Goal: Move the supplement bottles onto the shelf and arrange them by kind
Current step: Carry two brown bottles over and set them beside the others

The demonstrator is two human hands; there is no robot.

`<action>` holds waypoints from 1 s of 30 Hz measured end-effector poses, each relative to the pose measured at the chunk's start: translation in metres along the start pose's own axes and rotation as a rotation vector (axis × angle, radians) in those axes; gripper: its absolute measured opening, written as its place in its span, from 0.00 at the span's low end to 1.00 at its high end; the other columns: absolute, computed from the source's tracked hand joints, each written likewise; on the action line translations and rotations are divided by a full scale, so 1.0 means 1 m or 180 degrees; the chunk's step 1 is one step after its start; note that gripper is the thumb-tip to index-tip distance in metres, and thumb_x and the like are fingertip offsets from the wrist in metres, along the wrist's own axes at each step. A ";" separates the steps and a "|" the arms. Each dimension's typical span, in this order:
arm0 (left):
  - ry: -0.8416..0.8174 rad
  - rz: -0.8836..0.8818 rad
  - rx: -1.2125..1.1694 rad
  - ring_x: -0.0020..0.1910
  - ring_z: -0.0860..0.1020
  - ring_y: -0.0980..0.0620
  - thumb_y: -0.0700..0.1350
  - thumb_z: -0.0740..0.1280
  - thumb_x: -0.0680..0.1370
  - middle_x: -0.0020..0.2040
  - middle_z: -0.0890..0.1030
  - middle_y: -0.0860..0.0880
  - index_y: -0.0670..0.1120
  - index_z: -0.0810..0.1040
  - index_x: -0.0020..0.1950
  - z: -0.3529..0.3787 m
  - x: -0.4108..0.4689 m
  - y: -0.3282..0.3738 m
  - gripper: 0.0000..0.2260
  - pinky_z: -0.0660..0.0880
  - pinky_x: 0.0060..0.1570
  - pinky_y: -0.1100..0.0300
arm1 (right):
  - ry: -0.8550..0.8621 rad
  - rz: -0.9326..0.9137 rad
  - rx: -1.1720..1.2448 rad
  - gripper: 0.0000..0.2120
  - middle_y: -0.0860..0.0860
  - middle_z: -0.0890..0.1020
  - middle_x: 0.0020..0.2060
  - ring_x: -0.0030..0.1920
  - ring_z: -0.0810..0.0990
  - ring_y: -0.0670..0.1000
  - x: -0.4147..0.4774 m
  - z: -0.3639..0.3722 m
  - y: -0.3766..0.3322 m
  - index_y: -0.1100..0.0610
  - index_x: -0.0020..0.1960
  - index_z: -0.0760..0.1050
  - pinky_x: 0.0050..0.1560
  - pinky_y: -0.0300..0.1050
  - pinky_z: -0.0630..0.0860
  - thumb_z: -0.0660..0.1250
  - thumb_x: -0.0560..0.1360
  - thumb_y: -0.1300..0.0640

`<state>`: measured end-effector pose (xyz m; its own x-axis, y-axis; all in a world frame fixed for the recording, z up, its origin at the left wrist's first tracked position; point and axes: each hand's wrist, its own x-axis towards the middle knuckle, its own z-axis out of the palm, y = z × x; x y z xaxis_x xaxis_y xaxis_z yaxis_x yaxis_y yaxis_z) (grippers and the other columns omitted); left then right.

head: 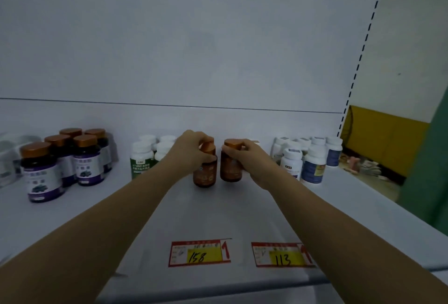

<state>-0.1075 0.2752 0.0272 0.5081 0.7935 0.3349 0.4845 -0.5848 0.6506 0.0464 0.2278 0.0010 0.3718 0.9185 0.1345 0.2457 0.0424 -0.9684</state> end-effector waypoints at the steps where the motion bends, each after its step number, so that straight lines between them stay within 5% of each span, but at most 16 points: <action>1: -0.0004 -0.0033 0.0055 0.58 0.75 0.46 0.42 0.73 0.72 0.61 0.73 0.44 0.43 0.75 0.64 0.002 0.004 -0.002 0.22 0.75 0.48 0.59 | 0.0056 0.0054 -0.0020 0.13 0.50 0.79 0.51 0.54 0.78 0.50 0.005 0.002 0.002 0.53 0.58 0.73 0.54 0.44 0.76 0.69 0.75 0.52; 5: 0.0030 -0.0209 0.0264 0.49 0.72 0.51 0.45 0.73 0.71 0.57 0.75 0.43 0.40 0.73 0.59 0.006 0.014 -0.006 0.20 0.70 0.40 0.62 | 0.0228 0.0163 -0.0317 0.06 0.55 0.80 0.54 0.58 0.78 0.55 0.025 0.007 0.011 0.53 0.49 0.74 0.62 0.54 0.75 0.69 0.75 0.53; 12: 0.0192 -0.0274 0.0320 0.47 0.71 0.50 0.46 0.74 0.71 0.53 0.69 0.45 0.41 0.73 0.59 0.005 0.022 -0.014 0.21 0.65 0.30 0.68 | 0.0323 0.0090 -0.0528 0.21 0.53 0.79 0.56 0.56 0.77 0.53 0.040 0.014 0.018 0.59 0.64 0.72 0.51 0.44 0.74 0.69 0.75 0.51; 16: 0.0313 -0.0276 0.0330 0.47 0.69 0.50 0.47 0.74 0.70 0.53 0.68 0.45 0.41 0.72 0.59 0.008 0.021 -0.017 0.22 0.67 0.44 0.61 | 0.0399 0.0083 -0.0619 0.23 0.53 0.79 0.58 0.59 0.77 0.54 0.044 0.020 0.019 0.57 0.64 0.71 0.59 0.50 0.76 0.69 0.74 0.48; 21: 0.0369 -0.0319 0.0191 0.52 0.73 0.47 0.48 0.74 0.70 0.56 0.67 0.44 0.42 0.71 0.60 0.012 0.021 -0.017 0.23 0.73 0.53 0.56 | 0.0426 0.0042 -0.0864 0.23 0.53 0.79 0.57 0.57 0.77 0.53 0.039 0.022 0.019 0.57 0.64 0.70 0.54 0.45 0.75 0.68 0.74 0.46; 27: 0.0154 -0.0245 0.0542 0.59 0.71 0.45 0.52 0.74 0.69 0.60 0.67 0.43 0.43 0.69 0.62 0.010 0.014 -0.017 0.28 0.73 0.60 0.52 | 0.0237 0.0196 -0.1948 0.21 0.56 0.78 0.52 0.51 0.76 0.52 0.021 0.014 0.007 0.62 0.63 0.69 0.49 0.44 0.72 0.66 0.77 0.50; 30: 0.0332 0.0133 0.1399 0.63 0.66 0.45 0.50 0.71 0.73 0.63 0.65 0.43 0.44 0.67 0.65 0.005 0.004 -0.012 0.25 0.68 0.60 0.55 | 0.0048 0.0275 -0.2870 0.20 0.59 0.79 0.58 0.58 0.77 0.55 0.005 0.005 -0.006 0.64 0.65 0.72 0.54 0.44 0.72 0.62 0.79 0.52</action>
<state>-0.1078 0.2849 0.0178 0.4701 0.7673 0.4363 0.7329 -0.6148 0.2915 0.0424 0.2339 0.0067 0.4317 0.8986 0.0779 0.8220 -0.3564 -0.4441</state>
